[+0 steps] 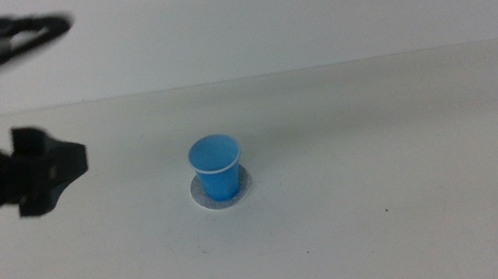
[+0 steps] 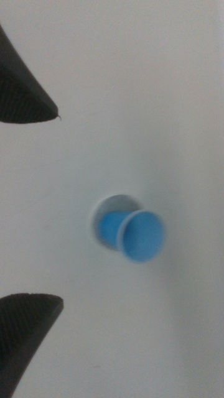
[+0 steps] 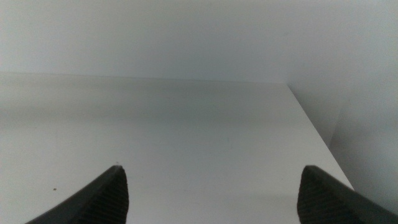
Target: Place an empty cup on a cup mat.
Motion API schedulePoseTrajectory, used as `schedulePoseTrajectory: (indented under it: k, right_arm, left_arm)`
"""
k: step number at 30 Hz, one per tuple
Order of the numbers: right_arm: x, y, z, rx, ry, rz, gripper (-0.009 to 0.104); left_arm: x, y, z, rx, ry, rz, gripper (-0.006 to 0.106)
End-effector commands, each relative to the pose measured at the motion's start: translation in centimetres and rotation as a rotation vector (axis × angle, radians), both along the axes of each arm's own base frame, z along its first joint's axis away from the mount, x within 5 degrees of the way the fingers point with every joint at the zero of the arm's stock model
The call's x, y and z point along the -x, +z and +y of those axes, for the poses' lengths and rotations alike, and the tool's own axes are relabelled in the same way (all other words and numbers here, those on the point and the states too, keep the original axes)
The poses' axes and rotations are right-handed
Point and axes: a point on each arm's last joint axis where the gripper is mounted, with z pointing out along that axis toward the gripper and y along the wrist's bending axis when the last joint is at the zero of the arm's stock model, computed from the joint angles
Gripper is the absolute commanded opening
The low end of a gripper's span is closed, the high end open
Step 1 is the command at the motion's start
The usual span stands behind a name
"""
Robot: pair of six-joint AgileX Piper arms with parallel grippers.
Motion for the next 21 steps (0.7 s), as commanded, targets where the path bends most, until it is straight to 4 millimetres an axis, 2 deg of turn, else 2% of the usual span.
schedulePoseTrajectory:
  k: [1,6,11,17,19,21]
  right_arm:
    - [0.0,0.0,0.0,0.011,0.002,-0.008,0.093]
    - [0.0,0.0,0.0,0.011,0.002,-0.008,0.093]
    - [0.0,0.0,0.0,0.011,0.002,-0.008,0.093]
    - [0.0,0.0,0.0,0.011,0.002,-0.008,0.093]
    - [0.0,0.0,0.0,0.011,0.002,-0.008,0.093]
    - [0.0,0.0,0.0,0.011,0.002,-0.008,0.093]
  left_arm:
    - [1.4,-1.0,0.7,0.044,0.036,-0.144,0.094]
    - [5.0,-4.8,3.0,0.121,0.163,-0.448,0.094]
    - [9.0,-10.5,5.0,0.058,0.291,-0.514,0.094]
    - [10.7,-15.0,5.4,0.129,0.356,-0.593,0.094]
    - [11.0,-15.4,5.4,0.144,0.359,-0.63,0.094]
    - [11.1,-15.9,5.4,0.114,0.351,-0.582,0.094]
